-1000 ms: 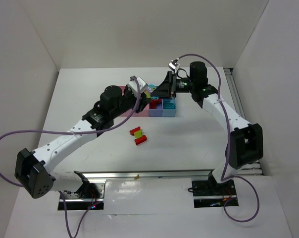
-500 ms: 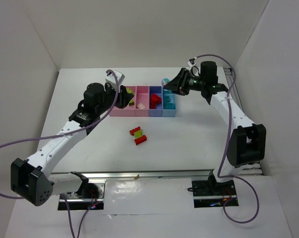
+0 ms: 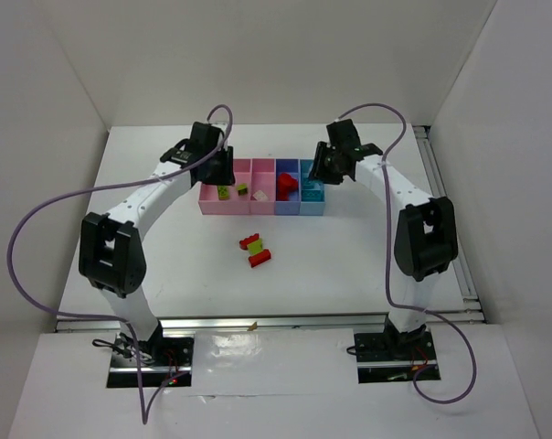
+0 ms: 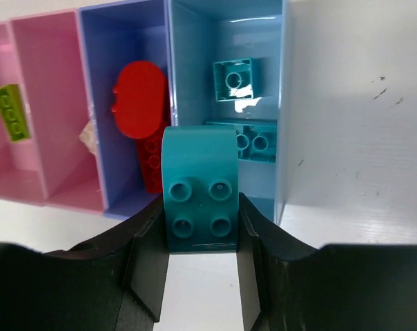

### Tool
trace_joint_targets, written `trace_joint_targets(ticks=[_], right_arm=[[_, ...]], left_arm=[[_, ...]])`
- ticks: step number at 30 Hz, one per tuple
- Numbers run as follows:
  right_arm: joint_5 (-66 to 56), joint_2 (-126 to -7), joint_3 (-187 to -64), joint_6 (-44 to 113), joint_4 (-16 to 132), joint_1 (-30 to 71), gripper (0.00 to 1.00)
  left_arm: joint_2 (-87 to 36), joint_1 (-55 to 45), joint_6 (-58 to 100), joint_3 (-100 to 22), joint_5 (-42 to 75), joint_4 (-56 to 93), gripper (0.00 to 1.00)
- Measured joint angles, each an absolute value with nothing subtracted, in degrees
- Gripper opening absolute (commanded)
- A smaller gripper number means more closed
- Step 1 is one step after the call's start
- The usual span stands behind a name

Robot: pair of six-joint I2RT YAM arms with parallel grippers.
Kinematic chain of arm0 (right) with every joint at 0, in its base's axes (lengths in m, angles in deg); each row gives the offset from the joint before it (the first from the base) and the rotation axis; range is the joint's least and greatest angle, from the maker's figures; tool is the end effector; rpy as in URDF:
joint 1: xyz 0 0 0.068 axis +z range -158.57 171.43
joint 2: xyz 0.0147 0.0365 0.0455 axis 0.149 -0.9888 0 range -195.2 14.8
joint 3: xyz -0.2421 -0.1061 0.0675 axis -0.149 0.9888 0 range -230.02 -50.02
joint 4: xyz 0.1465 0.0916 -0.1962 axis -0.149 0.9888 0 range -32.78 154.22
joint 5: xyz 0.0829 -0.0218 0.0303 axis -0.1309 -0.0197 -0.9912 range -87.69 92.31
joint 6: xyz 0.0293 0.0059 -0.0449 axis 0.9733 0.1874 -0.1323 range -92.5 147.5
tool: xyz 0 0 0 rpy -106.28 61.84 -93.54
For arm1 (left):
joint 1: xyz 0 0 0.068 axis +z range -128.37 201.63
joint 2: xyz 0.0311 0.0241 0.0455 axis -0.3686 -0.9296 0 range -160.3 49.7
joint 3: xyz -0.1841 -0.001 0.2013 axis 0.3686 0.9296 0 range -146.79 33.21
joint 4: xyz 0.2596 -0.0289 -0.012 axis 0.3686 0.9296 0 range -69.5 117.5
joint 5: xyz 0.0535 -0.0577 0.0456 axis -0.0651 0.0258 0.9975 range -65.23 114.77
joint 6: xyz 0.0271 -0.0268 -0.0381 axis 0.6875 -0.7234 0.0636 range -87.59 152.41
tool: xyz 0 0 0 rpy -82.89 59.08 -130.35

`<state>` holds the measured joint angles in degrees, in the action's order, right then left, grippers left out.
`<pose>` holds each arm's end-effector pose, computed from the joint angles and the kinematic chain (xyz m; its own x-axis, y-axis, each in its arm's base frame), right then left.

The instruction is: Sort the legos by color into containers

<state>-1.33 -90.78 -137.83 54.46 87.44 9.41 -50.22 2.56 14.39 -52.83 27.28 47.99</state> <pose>0.3948 0.1304 0.2687 -0.7880 0.2199 -0.5751 0.0098 0.9384 0.3454 0.3786 -0.1292 0.3006 -0.6853 -0.0901 -0.7227 0.0877 0.9749 -0.2047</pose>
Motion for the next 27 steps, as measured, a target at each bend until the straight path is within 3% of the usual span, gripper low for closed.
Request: trace_joint_targets(ticks=[5,6,7,8,9,10,12,14,15,21,27], right_arm=[[1.90,-93.03,-139.41,52.71,88.64,10.48,0.30],[2.19,-93.40,-139.71,52.47,88.66,10.59,0.32],[2.43,-93.71,-140.00,52.32,88.72,10.68,0.42],[2.67,-94.23,-140.48,51.99,88.77,10.74,0.47],[2.87,-94.65,-140.85,51.88,88.75,10.76,0.53],[3.04,-95.13,-141.29,51.73,88.83,10.79,0.62],[3.41,-95.65,-141.64,51.58,88.88,10.79,0.69],[3.68,-95.74,-141.64,51.18,89.05,10.83,0.74],[3.81,-95.74,-141.64,51.18,89.05,10.85,0.76],[5.25,-95.67,-141.66,50.97,89.25,11.35,0.76],[6.74,-90.65,-140.00,50.44,89.31,13.58,0.74]], left_arm=[[-54.59,3.65,12.31,-57.28,27.60,52.79,0.00],[-54.94,3.82,11.99,-57.39,27.65,53.25,0.01],[-55.18,4.02,11.33,-57.50,27.63,53.86,0.07],[-55.51,4.20,11.09,-57.70,27.47,54.50,0.13],[-55.88,4.37,10.96,-58.14,27.36,55.11,0.31],[-56.28,4.63,10.92,-58.62,27.15,55.35,0.42],[-57.11,5.05,10.76,-59.62,26.21,55.68,0.55],[-57.52,5.38,10.78,-60.15,25.72,55.70,0.77],[-57.68,5.46,10.70,-60.24,25.51,55.77,0.81],[-58.35,5.75,9.89,-61.81,24.74,56.33,0.89],[-58.33,5.73,9.89,-63.01,24.41,56.58,0.89]])
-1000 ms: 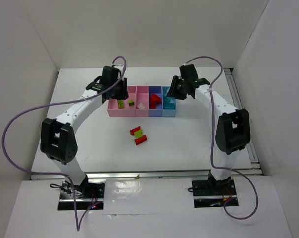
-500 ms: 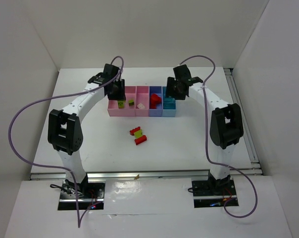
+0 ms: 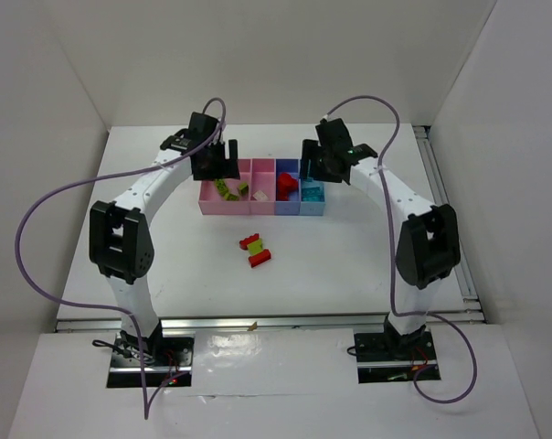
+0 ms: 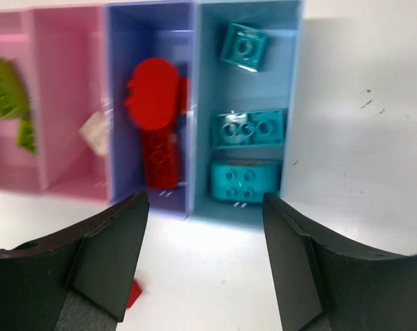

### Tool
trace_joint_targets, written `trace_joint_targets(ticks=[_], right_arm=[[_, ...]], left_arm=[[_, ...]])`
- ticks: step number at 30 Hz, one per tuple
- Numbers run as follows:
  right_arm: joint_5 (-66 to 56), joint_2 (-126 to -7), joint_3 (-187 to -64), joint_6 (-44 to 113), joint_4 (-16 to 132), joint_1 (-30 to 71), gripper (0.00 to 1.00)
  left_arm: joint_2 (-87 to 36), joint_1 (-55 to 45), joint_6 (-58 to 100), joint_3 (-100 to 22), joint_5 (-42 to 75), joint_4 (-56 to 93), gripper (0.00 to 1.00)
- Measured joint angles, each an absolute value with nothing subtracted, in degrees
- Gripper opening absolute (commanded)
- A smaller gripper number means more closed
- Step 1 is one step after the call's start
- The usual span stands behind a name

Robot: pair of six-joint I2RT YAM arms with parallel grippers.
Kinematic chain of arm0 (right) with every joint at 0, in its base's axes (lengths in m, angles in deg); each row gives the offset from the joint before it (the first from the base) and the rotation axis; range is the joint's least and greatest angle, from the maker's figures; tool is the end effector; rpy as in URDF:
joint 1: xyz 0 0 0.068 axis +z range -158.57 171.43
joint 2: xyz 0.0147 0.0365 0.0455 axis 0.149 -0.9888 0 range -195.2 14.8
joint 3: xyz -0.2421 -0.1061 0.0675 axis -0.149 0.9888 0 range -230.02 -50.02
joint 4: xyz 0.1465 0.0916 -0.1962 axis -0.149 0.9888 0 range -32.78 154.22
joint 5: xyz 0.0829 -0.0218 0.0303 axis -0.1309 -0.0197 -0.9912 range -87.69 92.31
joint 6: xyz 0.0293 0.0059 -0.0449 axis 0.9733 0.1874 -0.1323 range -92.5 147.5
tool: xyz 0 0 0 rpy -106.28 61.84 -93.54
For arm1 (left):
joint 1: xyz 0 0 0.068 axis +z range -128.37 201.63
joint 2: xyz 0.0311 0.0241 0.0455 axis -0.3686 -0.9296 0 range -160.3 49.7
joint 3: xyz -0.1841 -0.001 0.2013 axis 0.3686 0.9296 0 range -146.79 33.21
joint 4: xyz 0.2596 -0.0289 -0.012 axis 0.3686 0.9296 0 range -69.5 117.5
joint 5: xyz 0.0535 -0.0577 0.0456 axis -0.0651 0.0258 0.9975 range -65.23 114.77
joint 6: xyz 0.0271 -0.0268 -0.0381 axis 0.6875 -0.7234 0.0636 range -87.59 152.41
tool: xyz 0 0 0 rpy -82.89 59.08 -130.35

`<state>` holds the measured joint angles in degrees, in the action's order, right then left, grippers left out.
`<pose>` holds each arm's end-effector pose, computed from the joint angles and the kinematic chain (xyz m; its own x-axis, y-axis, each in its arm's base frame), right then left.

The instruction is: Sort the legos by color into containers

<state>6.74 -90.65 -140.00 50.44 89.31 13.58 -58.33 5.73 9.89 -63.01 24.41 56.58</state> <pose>0.3866 0.1543 0.2795 -0.7572 0.1113 -0.6436 -0.0353 0.9770 0.2104 0.4109 -0.1173 0.2918 -0.7655 -0.1802 -0.6177 -0.0164 0.9651 -0.2612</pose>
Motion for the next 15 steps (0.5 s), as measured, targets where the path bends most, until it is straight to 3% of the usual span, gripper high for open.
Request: trace_joint_targets(ticks=[8,15], right_arm=[[6.54,-78.01,-132.37,49.13,89.03,22.59,0.72],[4.20,-79.13,-129.07,46.40,89.31,33.23,0.72]], left_arm=[[-52.26,5.88,9.49,-62.09,23.28,58.08,0.89],[-41.11,10.27,6.24,-54.01,22.64,58.96,0.85]])
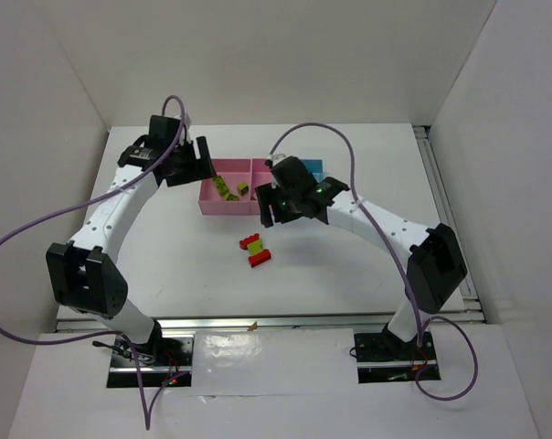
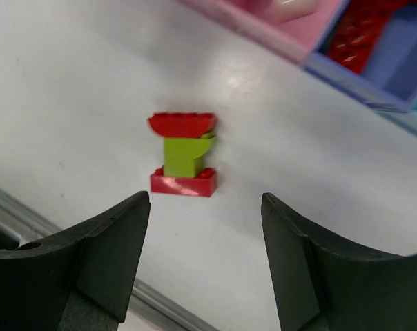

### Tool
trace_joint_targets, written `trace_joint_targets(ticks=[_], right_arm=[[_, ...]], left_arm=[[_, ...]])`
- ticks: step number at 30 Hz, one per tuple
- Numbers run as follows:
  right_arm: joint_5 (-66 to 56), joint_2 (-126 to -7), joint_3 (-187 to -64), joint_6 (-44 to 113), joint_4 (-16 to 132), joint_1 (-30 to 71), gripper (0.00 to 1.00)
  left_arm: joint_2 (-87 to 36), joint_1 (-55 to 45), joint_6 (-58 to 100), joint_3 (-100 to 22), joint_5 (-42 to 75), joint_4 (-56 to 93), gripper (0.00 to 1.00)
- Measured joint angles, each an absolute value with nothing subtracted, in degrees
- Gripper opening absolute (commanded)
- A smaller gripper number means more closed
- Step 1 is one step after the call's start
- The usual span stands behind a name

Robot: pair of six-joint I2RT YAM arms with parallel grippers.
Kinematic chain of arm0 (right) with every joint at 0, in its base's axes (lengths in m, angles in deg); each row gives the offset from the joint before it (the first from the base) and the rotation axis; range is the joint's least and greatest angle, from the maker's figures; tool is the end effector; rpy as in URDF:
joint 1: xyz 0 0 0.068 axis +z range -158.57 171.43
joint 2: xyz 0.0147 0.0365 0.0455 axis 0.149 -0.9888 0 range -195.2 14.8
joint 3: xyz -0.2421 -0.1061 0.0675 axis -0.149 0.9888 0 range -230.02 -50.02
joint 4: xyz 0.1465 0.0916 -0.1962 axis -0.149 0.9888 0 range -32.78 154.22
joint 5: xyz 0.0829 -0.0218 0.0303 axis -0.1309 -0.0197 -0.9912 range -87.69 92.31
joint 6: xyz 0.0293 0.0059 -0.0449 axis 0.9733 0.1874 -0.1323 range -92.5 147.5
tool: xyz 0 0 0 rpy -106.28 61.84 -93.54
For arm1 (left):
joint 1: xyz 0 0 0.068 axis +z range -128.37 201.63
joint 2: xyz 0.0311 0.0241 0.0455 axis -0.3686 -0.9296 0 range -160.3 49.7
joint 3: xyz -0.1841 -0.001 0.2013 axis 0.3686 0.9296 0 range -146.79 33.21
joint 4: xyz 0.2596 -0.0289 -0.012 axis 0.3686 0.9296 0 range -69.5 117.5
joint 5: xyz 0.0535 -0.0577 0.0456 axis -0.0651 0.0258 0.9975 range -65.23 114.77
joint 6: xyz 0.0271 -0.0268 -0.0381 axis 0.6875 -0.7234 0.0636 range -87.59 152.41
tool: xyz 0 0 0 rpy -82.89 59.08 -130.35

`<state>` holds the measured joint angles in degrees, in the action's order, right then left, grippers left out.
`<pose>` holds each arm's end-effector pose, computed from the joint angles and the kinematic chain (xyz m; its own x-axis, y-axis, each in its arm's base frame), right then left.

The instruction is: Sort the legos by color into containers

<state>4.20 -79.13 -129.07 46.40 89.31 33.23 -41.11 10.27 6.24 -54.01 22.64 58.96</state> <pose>0.2729 0.2424 0.2917 -0.7260 -0.2149 -0.6533 -0.4379 0.8769 0.1981 0.3462 -0.0709 0.3487 -0.6880 -0.3113 -0.6555 -0.0886 0.9326 -0.3499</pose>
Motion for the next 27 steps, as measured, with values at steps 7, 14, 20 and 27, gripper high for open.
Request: trace_joint_targets(ticks=[7,14,20,27], right_arm=[[0.83,-85.62,-129.51,42.55,89.45,40.07,0.77],[0.48,-91.45,-130.86,41.68,90.89,41.34,0.74],[1.25,-92.94,-132.76,41.76,91.28,41.56,0.71],[2.34,-95.28,-134.20,42.14,92.62,41.78,0.88]], left_arm=[[-39.77,14.49,4.93,-51.38,23.69,60.20,0.85],[-39.77,14.60,4.45,-51.08,22.27,60.23,0.83],[-39.80,14.69,3.70,-50.68,20.79,60.25,0.83],[-39.80,14.25,3.72,-48.24,19.54,59.94,0.83]])
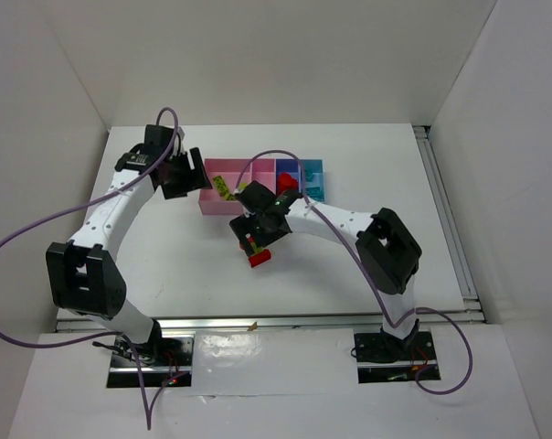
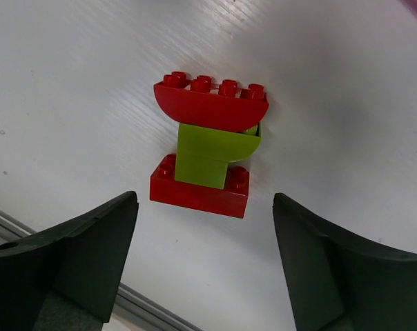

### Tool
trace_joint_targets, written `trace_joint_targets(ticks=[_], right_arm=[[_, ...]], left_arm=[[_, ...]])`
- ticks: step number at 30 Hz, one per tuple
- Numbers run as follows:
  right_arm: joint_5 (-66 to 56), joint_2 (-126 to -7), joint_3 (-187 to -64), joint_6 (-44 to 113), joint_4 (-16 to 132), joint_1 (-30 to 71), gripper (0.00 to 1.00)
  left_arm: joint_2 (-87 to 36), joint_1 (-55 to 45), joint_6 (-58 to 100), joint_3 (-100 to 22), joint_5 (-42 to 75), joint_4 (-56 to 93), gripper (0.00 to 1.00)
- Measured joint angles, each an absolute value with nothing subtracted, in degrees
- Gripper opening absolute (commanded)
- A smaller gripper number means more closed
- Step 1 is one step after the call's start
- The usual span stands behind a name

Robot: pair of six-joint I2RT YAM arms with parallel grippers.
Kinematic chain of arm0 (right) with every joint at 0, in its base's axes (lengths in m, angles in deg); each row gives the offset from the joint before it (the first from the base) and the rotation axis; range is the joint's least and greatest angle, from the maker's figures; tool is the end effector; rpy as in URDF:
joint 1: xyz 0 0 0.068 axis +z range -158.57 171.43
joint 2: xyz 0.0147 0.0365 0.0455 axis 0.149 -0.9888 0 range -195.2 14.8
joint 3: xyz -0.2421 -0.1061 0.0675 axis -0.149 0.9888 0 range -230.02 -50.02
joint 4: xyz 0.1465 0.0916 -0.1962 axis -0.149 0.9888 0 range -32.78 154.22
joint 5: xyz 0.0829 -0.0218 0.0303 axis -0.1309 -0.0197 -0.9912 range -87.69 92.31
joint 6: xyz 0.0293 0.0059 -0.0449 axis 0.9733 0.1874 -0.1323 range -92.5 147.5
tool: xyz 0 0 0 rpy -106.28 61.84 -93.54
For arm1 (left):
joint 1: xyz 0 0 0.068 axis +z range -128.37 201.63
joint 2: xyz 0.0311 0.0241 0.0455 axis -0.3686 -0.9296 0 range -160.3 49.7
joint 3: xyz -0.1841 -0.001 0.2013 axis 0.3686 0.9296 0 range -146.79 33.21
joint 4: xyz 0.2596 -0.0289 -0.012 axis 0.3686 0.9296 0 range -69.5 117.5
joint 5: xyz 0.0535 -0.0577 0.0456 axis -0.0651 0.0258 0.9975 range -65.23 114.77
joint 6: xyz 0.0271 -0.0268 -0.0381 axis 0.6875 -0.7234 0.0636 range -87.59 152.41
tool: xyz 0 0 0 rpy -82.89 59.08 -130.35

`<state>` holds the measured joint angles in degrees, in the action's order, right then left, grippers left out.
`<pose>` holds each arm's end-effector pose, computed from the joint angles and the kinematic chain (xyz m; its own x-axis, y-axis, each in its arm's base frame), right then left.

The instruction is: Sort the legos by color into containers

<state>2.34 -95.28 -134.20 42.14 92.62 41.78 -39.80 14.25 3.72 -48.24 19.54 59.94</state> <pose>0.2616 0.3155 0.2122 -0.7361 -0.4922 -0.4646 -0.6034 0.7883 0.1208 0.3394 -0.0473 0.3219 -0.7320 -0.3873 -0.5605 -0.1851 0.9048 -0.3834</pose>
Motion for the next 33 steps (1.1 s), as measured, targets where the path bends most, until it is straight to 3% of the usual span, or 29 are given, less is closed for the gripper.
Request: trace_joint_targets(ticks=[3,7,11,18,28,33], right_arm=[[2.98,-96.02,-134.44,42.14,93.64,41.84,0.88],[3.61,-96.24,-134.44,42.11,94.30,42.13,0.76],[4.18,-96.57,-134.88,42.18,94.52,42.28,0.74],[4.53,-100.24,-137.40,41.68,94.32,42.30,0.60],[4.53,-102.14,-138.53,41.39,94.36,42.65,0.34],[4.77,-102.12,-138.53,41.41,94.34,42.74,0.28]], left_arm=[[-39.82,14.16,3.72,-47.86,19.50,60.07,0.82],[-39.93,13.97,3.72,-47.86,18.88,59.94,0.82],[-40.30,13.68,3.72,-47.89,18.49,59.96,0.82],[-40.32,13.55,3.72,-47.89,18.40,59.94,0.82],[-40.43,13.55,3.77,-47.89,18.45,59.94,0.82],[-40.69,13.22,3.86,-47.89,18.42,59.94,0.82]])
